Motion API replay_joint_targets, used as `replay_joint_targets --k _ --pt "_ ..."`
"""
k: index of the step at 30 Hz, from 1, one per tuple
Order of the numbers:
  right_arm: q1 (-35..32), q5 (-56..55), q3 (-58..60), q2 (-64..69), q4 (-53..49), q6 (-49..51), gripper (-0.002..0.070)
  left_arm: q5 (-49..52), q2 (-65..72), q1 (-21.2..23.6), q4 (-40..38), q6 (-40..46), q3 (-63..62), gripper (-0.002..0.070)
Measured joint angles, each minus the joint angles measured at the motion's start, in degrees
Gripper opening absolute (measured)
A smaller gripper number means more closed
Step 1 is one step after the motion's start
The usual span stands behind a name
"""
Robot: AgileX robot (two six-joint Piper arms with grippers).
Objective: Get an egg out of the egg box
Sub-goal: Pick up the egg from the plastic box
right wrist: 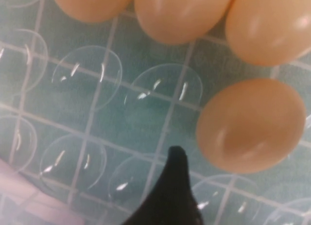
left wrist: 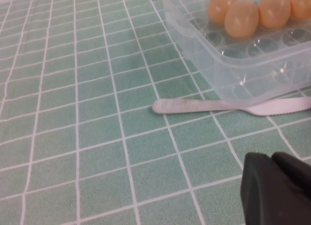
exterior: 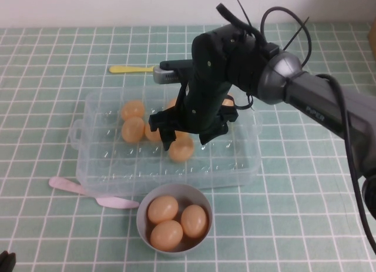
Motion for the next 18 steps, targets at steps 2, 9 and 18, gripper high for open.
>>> replay_joint_targets --k 2,9,18 --pt "0.00 -0.66 -0.25 0.60 -0.12 0.16 0.0575 0.00 0.00 0.00 0.00 0.00 0.00 -0.0004" --pt "0.00 -1.92 -0.33 2.17 -0.57 0.38 0.0575 0.00 0.00 0.00 0.00 0.00 0.00 -0.0004" --pt "0.32 -3.63 -0.33 2.66 -0.57 0.38 0.0575 0.00 0.00 0.00 0.00 0.00 0.00 -0.0004"
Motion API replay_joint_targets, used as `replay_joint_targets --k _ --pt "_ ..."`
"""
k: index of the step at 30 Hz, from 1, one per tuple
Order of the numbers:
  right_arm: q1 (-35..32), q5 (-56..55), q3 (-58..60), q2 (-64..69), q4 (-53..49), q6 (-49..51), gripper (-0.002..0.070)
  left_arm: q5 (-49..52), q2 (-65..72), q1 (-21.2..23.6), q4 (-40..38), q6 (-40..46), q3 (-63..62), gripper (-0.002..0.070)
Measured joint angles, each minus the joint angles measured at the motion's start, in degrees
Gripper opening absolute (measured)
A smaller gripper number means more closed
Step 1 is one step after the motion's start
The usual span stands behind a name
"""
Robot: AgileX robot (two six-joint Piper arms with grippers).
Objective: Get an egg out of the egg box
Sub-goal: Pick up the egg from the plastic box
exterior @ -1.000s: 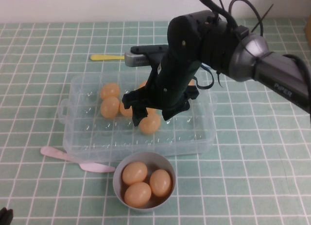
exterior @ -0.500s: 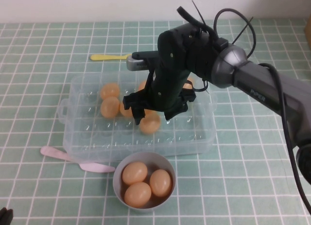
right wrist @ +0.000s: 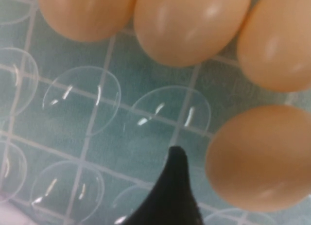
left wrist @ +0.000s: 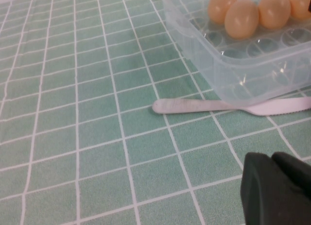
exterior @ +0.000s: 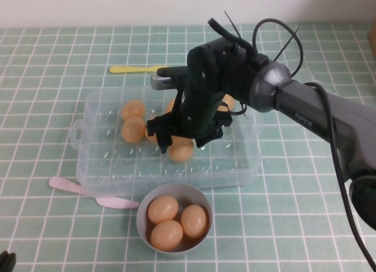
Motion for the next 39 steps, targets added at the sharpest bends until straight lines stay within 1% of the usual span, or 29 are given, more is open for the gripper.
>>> replay_joint_targets --k 10,14,21,26,32,36,39 --pt "0.26 -0.60 0.00 1.41 0.00 -0.11 0.0568 0.00 0.00 0.00 0.00 0.00 0.00 -0.0004" --pt "0.26 -0.94 0.00 1.51 0.00 -0.23 0.0526 0.00 0.00 0.00 0.00 0.00 0.00 -0.0004" --pt "0.26 -1.05 -0.12 1.90 -0.34 -0.36 0.0494 0.00 0.00 0.00 0.00 0.00 0.00 -0.0004" --pt "0.26 -1.05 -1.94 2.01 -0.34 -0.36 0.0423 0.00 0.00 0.00 0.00 0.00 0.00 -0.0004" --pt "0.26 0.87 -2.87 2.01 -0.34 -0.36 0.0423 0.00 0.00 0.00 0.00 0.00 0.00 -0.0004" --pt "0.26 5.51 -3.37 0.79 -0.76 -0.36 0.0423 0.00 0.00 0.00 0.00 0.00 0.00 -0.0004" --pt "0.93 8.20 -3.37 -2.83 -2.70 -1.38 0.0423 0.00 0.00 0.00 0.00 0.00 0.00 -0.0004"
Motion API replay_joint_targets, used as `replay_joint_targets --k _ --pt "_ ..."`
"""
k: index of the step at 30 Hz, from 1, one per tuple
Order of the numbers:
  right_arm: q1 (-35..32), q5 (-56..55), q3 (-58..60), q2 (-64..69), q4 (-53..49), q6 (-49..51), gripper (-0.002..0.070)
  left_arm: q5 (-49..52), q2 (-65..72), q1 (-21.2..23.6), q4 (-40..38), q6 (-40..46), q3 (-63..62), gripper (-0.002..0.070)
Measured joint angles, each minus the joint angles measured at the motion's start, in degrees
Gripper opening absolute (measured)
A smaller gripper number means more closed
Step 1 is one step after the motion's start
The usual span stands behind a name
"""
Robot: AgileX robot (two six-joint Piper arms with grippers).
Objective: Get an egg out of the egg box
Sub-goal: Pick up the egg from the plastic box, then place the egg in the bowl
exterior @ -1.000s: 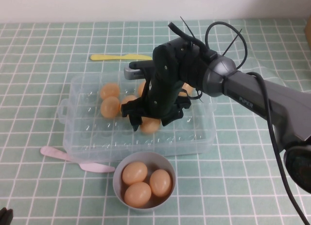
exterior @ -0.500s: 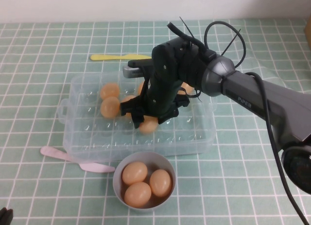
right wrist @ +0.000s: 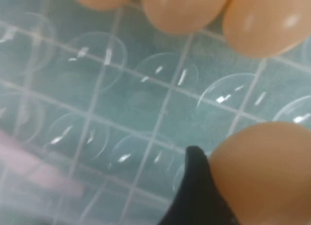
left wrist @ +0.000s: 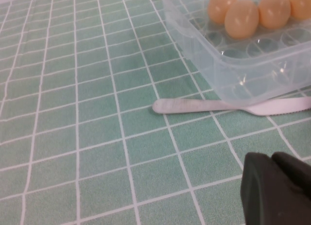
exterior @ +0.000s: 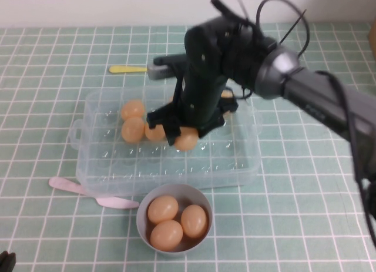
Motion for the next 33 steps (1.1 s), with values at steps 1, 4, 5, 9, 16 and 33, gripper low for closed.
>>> replay_joint_targets --k 1,4,5,9,16,33 --pt "0.59 0.35 0.00 -1.52 -0.94 -0.39 0.0423 0.00 0.00 0.00 0.00 0.00 0.00 -0.0004" --pt "2.72 0.74 0.00 -5.82 -2.85 -2.52 0.0423 0.00 0.00 0.00 0.00 0.00 0.00 -0.0004" --pt "3.41 0.79 0.49 -7.28 -3.32 -2.92 0.0423 0.00 0.00 0.00 0.00 0.00 0.00 -0.0004" --pt "5.30 1.01 5.07 -12.17 -3.97 -3.30 0.0423 0.00 0.00 0.00 0.00 0.00 0.00 -0.0004" --pt "7.06 -0.97 22.81 -20.47 -2.52 -3.42 0.0423 0.00 0.00 0.00 0.00 0.00 0.00 -0.0004" --pt "7.79 -14.70 34.84 -19.94 2.81 -3.52 0.0422 0.00 0.00 0.00 0.00 0.00 0.00 -0.0004"
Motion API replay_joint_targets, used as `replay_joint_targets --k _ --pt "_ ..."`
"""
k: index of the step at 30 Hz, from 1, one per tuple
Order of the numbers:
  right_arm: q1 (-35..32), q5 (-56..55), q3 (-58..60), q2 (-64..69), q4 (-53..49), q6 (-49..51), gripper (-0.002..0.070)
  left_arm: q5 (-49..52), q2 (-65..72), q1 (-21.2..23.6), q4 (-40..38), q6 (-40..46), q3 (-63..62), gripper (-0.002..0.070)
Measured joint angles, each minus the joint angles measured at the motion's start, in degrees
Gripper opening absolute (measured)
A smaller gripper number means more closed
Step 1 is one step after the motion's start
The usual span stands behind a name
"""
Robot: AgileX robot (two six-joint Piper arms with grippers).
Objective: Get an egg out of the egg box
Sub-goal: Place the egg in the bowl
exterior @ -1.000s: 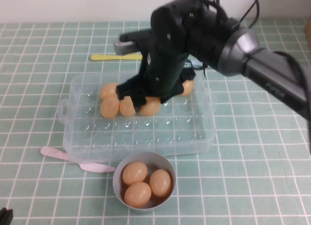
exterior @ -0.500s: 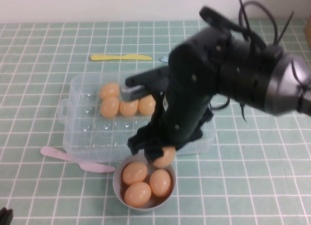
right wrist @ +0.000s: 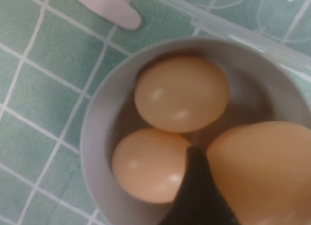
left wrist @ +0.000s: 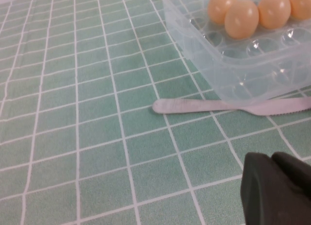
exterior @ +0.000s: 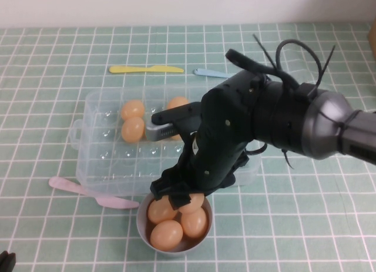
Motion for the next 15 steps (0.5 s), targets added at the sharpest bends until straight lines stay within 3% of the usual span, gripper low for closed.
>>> replay_joint_targets --k 10,15 --pt "0.00 -3.61 0.00 3.06 0.00 0.00 0.0421 0.00 0.00 0.00 0.00 0.00 0.00 -0.0004" --pt "0.00 -3.95 0.00 3.41 0.00 0.00 0.0456 0.00 0.00 0.00 0.00 0.00 0.00 -0.0004"
